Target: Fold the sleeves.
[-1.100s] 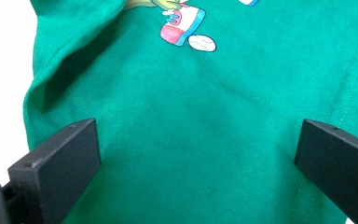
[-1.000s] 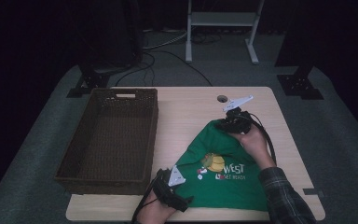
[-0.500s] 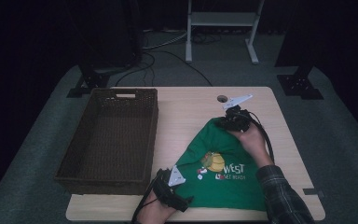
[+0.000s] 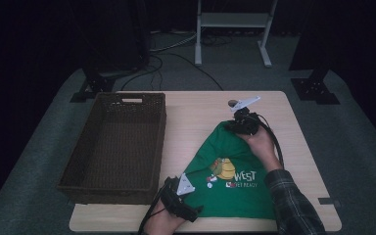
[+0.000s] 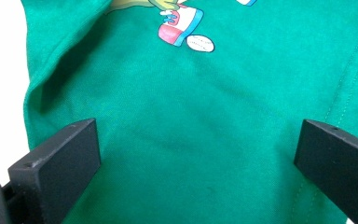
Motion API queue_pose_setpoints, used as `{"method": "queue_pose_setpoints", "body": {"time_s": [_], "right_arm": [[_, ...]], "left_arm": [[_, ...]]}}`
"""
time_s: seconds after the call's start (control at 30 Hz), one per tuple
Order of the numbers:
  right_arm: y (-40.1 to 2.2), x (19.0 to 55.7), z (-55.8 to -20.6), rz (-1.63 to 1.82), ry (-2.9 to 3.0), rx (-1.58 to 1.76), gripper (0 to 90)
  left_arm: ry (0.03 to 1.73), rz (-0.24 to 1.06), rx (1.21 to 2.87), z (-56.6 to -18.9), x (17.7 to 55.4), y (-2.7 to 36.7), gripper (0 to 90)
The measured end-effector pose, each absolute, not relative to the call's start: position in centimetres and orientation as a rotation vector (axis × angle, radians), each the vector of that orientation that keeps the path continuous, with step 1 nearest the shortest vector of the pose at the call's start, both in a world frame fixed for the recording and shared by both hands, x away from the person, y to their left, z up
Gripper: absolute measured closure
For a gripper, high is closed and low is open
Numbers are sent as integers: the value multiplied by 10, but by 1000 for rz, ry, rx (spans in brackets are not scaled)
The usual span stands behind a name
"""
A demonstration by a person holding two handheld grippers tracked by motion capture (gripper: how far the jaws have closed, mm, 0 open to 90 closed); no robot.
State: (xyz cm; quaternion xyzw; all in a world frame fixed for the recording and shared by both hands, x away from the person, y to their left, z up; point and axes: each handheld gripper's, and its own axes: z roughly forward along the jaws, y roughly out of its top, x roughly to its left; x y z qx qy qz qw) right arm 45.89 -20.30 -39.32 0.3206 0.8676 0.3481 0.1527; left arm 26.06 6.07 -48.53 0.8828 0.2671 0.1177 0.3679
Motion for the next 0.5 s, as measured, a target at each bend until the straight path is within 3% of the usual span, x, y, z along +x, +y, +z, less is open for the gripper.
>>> {"method": "queue_pose_setpoints", "body": {"time_s": [0.5], "right_arm": [[-203,474,-410,983,2477,993,792]], "left_arm": [[690,306,2266,-485,261,61,0]]}}
